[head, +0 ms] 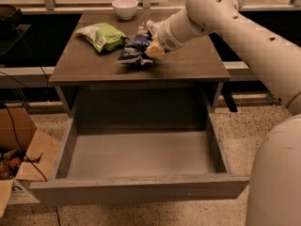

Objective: Pick blue chip bag from top drawer and place on counter

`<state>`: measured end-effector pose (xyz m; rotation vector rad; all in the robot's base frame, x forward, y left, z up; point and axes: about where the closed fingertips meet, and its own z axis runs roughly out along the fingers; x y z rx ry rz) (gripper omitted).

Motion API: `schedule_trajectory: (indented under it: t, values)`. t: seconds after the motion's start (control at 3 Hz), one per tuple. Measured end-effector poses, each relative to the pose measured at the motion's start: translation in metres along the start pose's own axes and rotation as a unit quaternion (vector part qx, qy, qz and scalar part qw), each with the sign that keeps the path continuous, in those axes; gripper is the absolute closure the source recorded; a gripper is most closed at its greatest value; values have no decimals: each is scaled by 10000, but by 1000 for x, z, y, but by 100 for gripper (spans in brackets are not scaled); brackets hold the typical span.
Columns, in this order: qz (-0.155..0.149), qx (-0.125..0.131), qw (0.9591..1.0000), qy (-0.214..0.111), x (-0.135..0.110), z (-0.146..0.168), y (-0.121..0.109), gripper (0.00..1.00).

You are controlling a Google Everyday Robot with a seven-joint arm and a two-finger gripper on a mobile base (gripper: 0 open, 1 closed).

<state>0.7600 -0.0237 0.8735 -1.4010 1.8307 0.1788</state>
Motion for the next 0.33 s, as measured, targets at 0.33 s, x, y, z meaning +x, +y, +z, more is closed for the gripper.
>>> schedule_trajectory:
  t: [0.33]
  values:
    - [0,0,10000,0,0,0,0,4]
